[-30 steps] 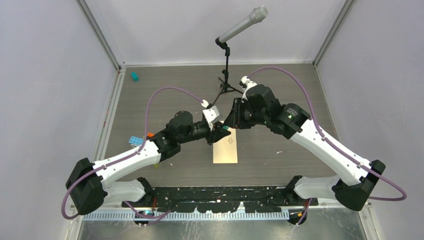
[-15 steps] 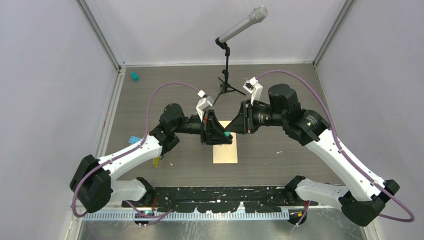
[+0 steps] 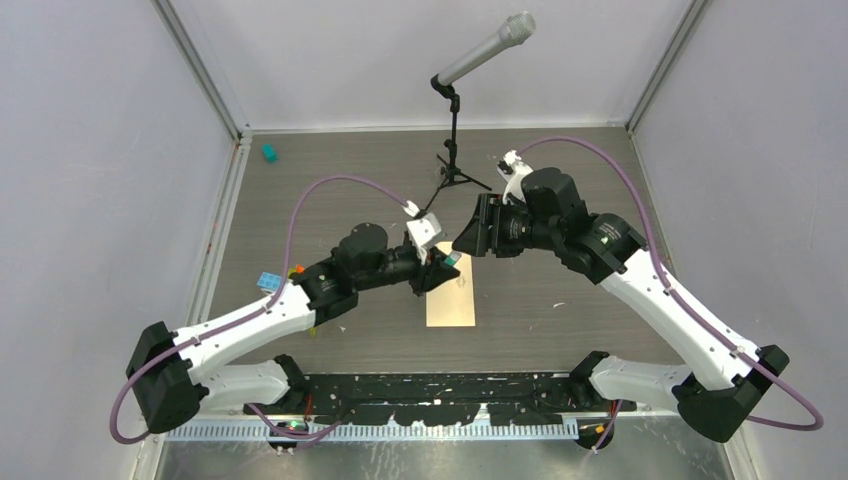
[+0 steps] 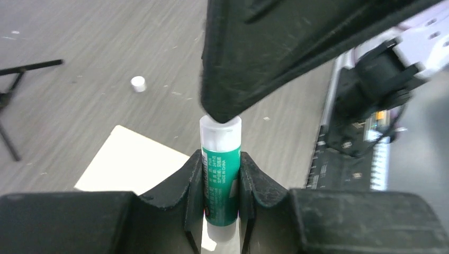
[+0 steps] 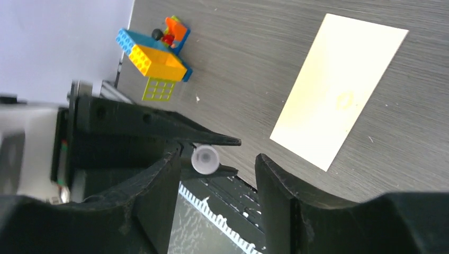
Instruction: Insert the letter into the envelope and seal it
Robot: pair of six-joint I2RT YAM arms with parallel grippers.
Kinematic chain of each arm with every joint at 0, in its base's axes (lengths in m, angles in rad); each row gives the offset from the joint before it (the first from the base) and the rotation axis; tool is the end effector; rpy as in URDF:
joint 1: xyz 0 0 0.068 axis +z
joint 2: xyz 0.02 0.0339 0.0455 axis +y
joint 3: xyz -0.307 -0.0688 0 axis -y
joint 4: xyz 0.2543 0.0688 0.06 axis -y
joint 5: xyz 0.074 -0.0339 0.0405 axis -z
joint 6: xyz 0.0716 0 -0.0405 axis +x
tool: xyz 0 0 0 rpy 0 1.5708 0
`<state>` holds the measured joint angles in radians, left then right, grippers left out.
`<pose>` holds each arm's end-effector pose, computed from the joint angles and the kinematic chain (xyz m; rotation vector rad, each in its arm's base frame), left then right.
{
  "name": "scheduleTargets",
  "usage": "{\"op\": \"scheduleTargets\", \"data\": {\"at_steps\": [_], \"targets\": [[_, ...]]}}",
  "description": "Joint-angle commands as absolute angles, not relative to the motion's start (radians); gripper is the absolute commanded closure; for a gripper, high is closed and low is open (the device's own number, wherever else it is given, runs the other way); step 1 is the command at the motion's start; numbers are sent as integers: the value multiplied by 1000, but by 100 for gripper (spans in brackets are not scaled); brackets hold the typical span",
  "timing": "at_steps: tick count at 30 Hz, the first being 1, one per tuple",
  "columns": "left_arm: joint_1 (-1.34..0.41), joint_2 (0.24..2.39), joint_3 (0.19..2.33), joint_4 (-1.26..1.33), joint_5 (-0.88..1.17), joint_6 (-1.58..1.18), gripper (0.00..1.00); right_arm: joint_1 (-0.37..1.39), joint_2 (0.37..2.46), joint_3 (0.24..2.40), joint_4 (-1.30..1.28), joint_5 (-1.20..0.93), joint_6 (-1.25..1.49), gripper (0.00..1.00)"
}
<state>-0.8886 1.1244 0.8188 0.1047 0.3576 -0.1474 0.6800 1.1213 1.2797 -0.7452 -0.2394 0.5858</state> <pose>0.1610 -0.2380 0.3430 0.9323 1.6390 -1.0474 0.1820 0.1690 0.4099 -0.2569 2.2951 0.9541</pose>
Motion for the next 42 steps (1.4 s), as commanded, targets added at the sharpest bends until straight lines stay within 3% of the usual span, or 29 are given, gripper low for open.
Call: {"op": "scheduleTargets", "data": {"at_steps": [1, 9, 22, 34, 40, 42], "targets": [[-980, 1123, 849, 49, 16, 81, 100, 738, 1119, 1281, -710, -49, 734, 44], [-1042, 1141, 850, 85, -111, 155, 100, 778, 1155, 1270, -702, 31, 775, 50], [-1044, 1151, 844, 113, -105, 146, 100, 797, 1190, 1253, -649, -23, 803, 60], [-1045, 1155, 833, 133, -112, 125, 100, 797, 1198, 1241, -642, -30, 810, 62], [-1040, 1157, 826, 137, -72, 99, 100, 797, 1195, 1247, -643, -33, 785, 81], [-1011, 1149, 828, 123, 37, 63, 100, 798, 1194, 1261, -657, -44, 736, 86]]}}
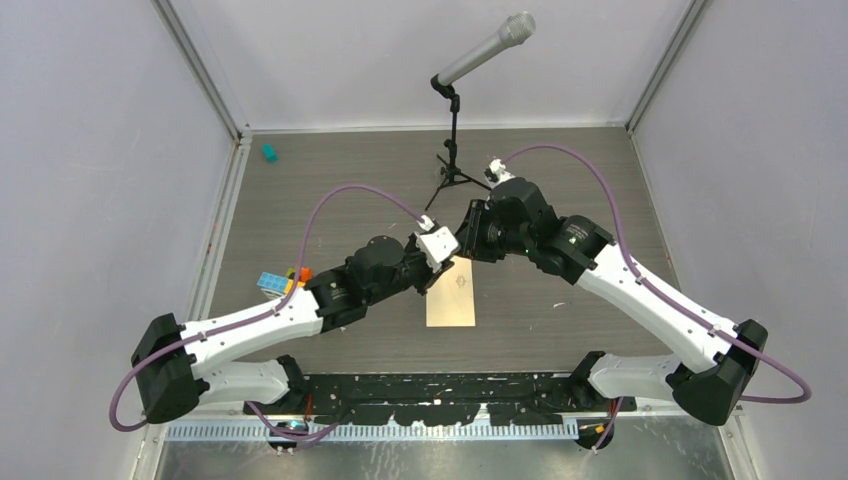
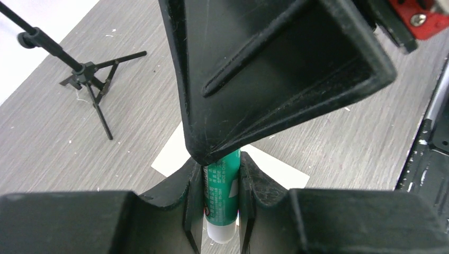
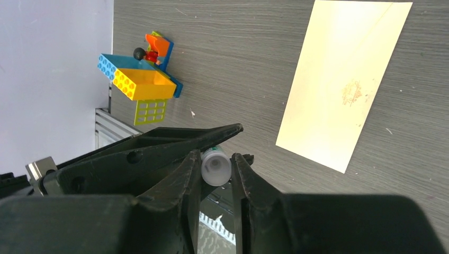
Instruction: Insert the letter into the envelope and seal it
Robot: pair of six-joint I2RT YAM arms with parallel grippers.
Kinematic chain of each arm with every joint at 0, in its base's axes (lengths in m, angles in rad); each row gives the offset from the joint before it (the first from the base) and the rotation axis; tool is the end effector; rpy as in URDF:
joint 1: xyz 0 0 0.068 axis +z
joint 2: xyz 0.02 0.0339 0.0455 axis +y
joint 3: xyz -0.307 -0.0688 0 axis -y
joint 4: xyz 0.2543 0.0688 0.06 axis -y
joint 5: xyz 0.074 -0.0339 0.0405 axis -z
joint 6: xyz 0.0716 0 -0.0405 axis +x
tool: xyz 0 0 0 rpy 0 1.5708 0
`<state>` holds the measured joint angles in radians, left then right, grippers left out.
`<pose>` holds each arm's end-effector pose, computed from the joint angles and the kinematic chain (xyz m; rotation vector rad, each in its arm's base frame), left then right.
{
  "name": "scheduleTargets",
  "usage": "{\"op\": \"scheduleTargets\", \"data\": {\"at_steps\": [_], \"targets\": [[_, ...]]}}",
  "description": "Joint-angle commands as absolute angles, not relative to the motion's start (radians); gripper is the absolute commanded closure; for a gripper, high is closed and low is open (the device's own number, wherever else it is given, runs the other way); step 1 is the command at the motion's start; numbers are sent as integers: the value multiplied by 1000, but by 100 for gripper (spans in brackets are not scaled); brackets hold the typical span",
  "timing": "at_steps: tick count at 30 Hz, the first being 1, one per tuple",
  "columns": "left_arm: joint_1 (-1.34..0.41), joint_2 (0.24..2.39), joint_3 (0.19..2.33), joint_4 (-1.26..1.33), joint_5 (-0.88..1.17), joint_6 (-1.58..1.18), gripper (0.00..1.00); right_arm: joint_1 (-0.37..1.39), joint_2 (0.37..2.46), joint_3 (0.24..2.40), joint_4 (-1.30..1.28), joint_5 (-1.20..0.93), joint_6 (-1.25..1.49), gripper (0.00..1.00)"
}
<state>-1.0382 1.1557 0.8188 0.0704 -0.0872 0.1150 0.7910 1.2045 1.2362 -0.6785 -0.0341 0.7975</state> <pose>0.1558 -0.2520 0.3287 0.9688 1.6041 -0.5638 0.1941 0.1997 0.3804 -0.0124 2.3742 0.8717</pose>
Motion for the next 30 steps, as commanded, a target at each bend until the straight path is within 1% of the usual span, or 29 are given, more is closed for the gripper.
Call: {"op": "scheduleTargets", "data": {"at_steps": [1, 4, 8, 11, 13, 14, 15, 16, 18, 19, 20, 21, 23, 24, 27, 28, 30], "targets": [[-989, 1146, 830, 115, 124, 31, 100, 797, 1188, 1268, -663, -60, 701, 87], [-898, 1124, 823, 142, 449, -119, 100, 787, 1173, 1274, -666, -169, 589, 87], [-820, 1122, 795, 296, 816, -340, 100, 774, 1153, 1267, -662, -367, 477, 89], [-812, 1117, 774, 401, 916, -445, 100, 774, 1133, 1261, -654, -471, 434, 89], [-811, 1113, 769, 414, 918, -463, 100, 774, 1128, 1262, -655, -504, 421, 89], [-811, 1108, 770, 392, 902, -455, 100, 773, 1126, 1265, -655, -512, 419, 89], [-811, 1102, 773, 360, 879, -432, 100, 774, 1126, 1269, -659, -513, 424, 86], [-811, 1097, 779, 316, 840, -404, 100, 775, 1127, 1272, -662, -503, 434, 80], [-813, 1086, 800, 193, 721, -310, 100, 773, 1128, 1284, -672, -450, 461, 59], [-817, 1082, 810, 142, 654, -253, 100, 773, 1131, 1292, -678, -419, 479, 51], [-826, 1077, 821, 84, 583, -210, 100, 774, 1135, 1300, -684, -379, 504, 44], [-841, 1073, 827, 53, 507, -163, 100, 775, 1136, 1305, -685, -345, 533, 40], [-878, 1066, 836, 7, 362, -80, 100, 776, 1140, 1305, -677, -264, 611, 38], [-902, 1063, 839, 4, 248, -50, 100, 776, 1142, 1300, -671, -222, 657, 38], [-964, 1060, 843, 3, 67, 46, 100, 789, 1147, 1267, -645, -128, 756, 41], [-987, 1062, 844, 3, 18, 69, 100, 795, 1147, 1257, -641, -103, 779, 42], [-1026, 1068, 846, 3, -74, 116, 100, 800, 1148, 1243, -634, -69, 810, 49]]}}
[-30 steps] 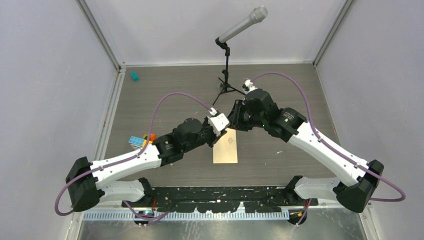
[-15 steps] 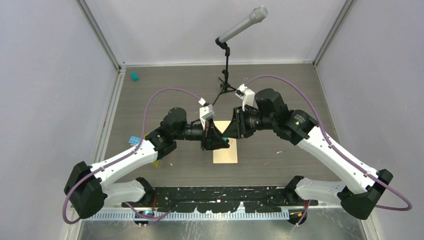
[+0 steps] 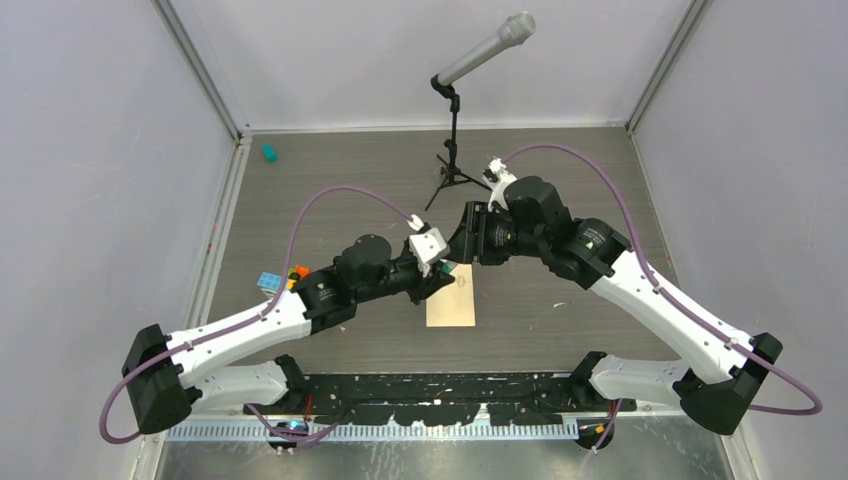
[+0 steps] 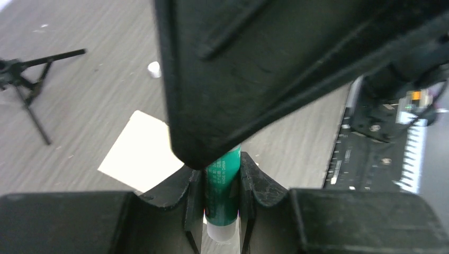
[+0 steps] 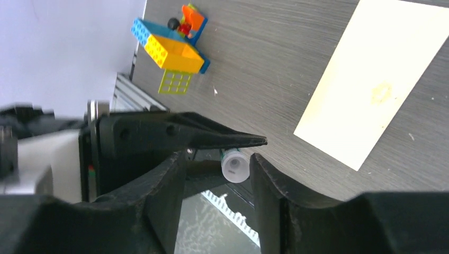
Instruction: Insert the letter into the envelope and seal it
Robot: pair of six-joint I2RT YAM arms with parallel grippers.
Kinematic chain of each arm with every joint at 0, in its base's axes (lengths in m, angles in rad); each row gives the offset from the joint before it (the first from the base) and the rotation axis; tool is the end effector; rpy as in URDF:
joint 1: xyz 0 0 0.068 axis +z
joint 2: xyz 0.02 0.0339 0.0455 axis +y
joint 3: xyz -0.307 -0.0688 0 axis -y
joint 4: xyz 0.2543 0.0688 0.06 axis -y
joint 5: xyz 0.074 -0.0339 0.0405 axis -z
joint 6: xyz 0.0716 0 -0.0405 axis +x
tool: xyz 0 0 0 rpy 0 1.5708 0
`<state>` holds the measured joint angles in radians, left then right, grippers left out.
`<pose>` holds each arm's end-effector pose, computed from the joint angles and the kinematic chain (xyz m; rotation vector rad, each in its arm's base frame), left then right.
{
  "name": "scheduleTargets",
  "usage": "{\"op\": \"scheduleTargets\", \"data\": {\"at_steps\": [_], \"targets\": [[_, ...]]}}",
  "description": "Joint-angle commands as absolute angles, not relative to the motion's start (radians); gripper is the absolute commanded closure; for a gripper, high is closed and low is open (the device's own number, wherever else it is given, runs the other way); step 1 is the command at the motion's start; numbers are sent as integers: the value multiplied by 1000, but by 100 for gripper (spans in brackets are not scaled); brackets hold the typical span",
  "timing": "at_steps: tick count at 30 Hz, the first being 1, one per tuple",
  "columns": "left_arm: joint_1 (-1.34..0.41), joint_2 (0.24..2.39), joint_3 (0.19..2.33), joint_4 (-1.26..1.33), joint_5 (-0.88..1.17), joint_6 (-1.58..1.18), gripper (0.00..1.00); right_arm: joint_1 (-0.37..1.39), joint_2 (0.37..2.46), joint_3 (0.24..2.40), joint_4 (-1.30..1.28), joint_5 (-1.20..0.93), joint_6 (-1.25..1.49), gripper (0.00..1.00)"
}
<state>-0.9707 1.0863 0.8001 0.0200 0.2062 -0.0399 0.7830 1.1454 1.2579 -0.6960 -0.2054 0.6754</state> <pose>0.1443 -0.2368 0.3330 0.9978 1.6487 -0.8843 0.1736 0.1934 0.4019 -0.2549 2.3250 1.0167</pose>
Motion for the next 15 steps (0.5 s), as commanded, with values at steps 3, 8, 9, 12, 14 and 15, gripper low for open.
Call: {"op": "scheduleTargets", "data": {"at_steps": [3, 8, 9, 12, 14, 15], "targets": [[-1060, 1080, 848, 12, -141, 151, 100, 807, 1154, 1235, -627, -47, 834, 52], [-1071, 1081, 838, 46, -173, 159, 100, 817, 1185, 1250, -654, -20, 839, 56], [-1072, 1083, 837, 50, -172, 160, 100, 818, 1186, 1250, -659, -16, 840, 56], [-1071, 1092, 841, 51, -170, 158, 100, 822, 1186, 1243, -643, -21, 846, 57], [-1071, 1096, 841, 55, -165, 156, 100, 824, 1189, 1243, -643, -20, 848, 57], [-1072, 1097, 839, 58, -162, 155, 100, 824, 1191, 1243, -643, -20, 849, 58]]}}
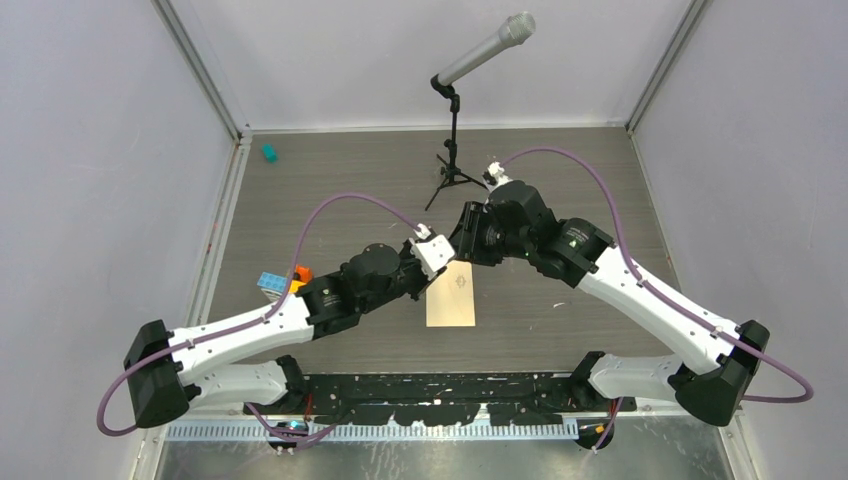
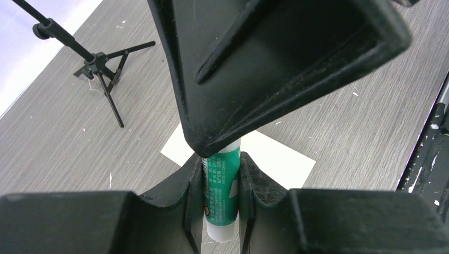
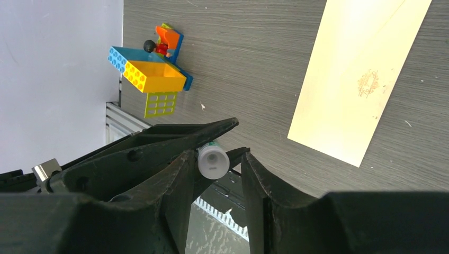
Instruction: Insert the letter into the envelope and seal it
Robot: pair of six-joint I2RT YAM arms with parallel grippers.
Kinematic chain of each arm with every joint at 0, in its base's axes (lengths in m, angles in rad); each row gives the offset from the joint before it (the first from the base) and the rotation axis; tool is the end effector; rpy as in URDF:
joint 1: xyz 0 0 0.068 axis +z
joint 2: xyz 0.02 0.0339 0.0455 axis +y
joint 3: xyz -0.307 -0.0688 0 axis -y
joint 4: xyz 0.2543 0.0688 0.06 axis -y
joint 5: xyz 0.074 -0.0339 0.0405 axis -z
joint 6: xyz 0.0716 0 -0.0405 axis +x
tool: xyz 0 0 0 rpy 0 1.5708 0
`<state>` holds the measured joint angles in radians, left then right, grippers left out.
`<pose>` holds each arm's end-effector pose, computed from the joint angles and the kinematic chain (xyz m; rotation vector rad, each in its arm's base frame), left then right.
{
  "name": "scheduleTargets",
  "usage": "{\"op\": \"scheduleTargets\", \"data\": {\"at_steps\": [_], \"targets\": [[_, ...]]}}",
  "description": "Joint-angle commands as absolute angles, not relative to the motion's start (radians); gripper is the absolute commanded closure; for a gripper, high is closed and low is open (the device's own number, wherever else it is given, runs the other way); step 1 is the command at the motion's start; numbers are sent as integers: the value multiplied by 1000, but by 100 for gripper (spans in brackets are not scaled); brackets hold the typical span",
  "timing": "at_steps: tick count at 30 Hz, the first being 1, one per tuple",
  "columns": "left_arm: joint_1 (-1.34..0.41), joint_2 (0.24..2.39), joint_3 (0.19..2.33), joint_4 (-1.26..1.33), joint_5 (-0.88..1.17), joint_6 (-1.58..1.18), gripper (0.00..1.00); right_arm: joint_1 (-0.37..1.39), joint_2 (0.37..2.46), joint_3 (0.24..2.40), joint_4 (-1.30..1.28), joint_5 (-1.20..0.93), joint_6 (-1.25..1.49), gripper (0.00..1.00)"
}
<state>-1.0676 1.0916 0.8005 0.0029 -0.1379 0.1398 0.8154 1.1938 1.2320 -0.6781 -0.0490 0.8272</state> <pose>0.1428 -0.2390 0.3292 0.9904 1.6074 -0.5134 0.1863 0.2030 0.3817 -0.0153 2.3838 0.9162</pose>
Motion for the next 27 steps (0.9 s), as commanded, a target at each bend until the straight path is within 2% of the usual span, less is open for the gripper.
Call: {"op": "scheduleTargets", "data": {"at_steps": [1, 10, 14, 19, 22, 27], "targets": [[-1071, 1098, 840, 59, -161, 155, 100, 825, 1191, 1243, -640, -19, 851, 59], [-1065, 1111, 853, 53, -105, 116, 100, 827, 1206, 1242, -620, -64, 832, 79], [-978, 1092, 863, 36, 174, -17, 100, 824, 1189, 1249, -621, -116, 698, 84], [-845, 1072, 812, 239, 683, -279, 100, 815, 1146, 1242, -638, -283, 524, 87], [-839, 1073, 812, 285, 795, -357, 100, 813, 1108, 1223, -630, -378, 466, 87], [-839, 1045, 768, 323, 759, -402, 100, 812, 1098, 1237, -662, -438, 433, 86]]}}
